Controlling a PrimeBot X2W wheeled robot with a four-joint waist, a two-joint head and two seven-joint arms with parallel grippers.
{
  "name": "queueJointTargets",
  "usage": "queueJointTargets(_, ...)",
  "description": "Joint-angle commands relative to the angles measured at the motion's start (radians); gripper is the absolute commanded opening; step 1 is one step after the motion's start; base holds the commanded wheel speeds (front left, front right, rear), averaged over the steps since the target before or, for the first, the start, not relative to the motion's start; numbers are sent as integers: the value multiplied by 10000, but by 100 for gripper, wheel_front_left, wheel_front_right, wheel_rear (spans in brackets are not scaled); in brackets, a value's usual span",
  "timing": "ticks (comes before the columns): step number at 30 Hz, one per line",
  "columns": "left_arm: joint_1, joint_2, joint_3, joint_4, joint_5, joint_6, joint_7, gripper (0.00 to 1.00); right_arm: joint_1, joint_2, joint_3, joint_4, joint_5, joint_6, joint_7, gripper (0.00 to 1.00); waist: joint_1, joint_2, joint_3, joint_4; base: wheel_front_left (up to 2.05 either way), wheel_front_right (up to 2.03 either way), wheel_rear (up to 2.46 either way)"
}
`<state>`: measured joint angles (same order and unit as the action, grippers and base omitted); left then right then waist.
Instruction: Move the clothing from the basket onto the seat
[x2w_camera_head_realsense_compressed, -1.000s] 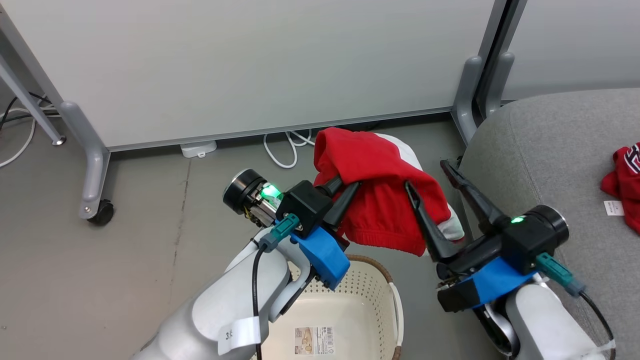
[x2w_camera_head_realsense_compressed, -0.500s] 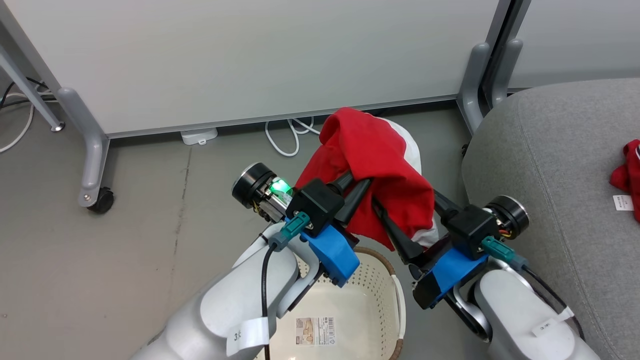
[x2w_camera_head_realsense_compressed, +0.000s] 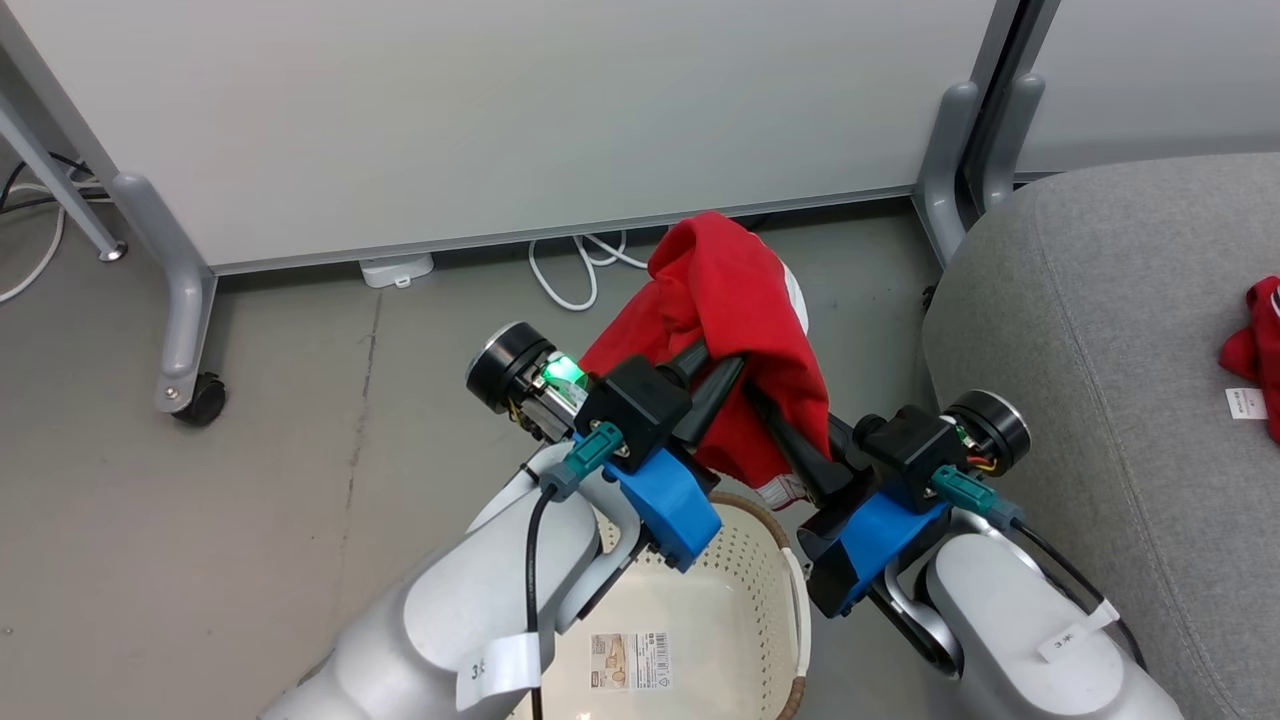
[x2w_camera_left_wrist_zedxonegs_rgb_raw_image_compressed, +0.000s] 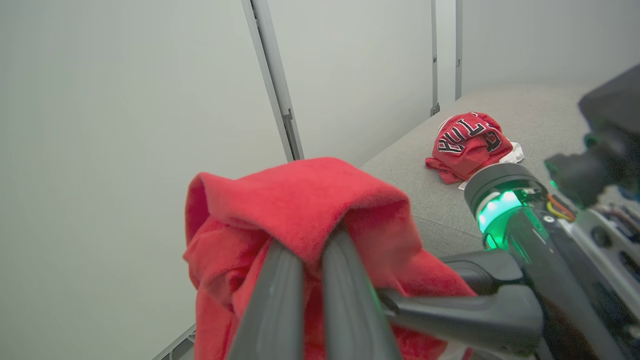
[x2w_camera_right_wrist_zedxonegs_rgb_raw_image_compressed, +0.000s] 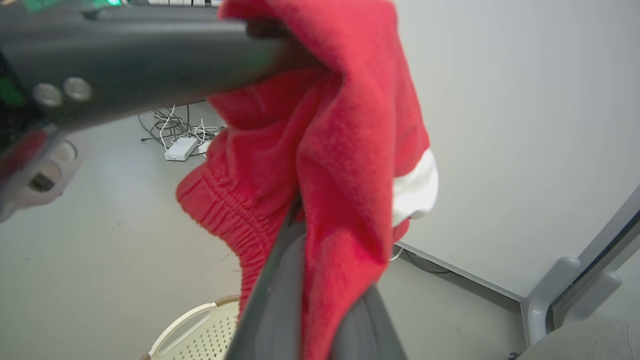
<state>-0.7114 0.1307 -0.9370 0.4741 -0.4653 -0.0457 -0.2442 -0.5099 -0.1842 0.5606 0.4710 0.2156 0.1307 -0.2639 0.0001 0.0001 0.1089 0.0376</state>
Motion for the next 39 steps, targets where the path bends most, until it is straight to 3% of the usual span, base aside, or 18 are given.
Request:
queueJointTargets(1,-142,29,20,14,-11,3,-65,0,-161,29,15,39,39,1,-8,0,-1,-1,-4,-5,0,0,0)
queueJointTargets(13,-118,29,-17,106,-80,7,-136,0,-33,11,-12,-24,59,1,-8,0,-1,-1,-82,-27,0,0,0)
queueJointTargets(14,-93,19,24,113,-101,46,-143,4,-21,12,-21,-30,59,1,-9,0,-1,-1,-85,-26,0,0,0)
queueJointTargets(15,-78,11,33,115,-96,75,-147,67,-5,15,-30,-33,58,1,-8,0,-1,-1,-92,-28,0,0,0)
queueJointTargets(16,-72,7,35,125,-98,99,-132,100,8,16,-38,-39,52,1,-8,0,-1,-1,-91,-28,0,0,0)
queueJointTargets(30,53,116,-43,201,-61,203,-167,100,257,68,-222,-117,-4,1,-9,0,-1,-1,-75,-149,0,0,0)
queueJointTargets(39,7,184,-128,111,-49,268,-159,100,213,95,-601,-250,-56,1,-9,0,-1,-1,133,-577,0,0,0)
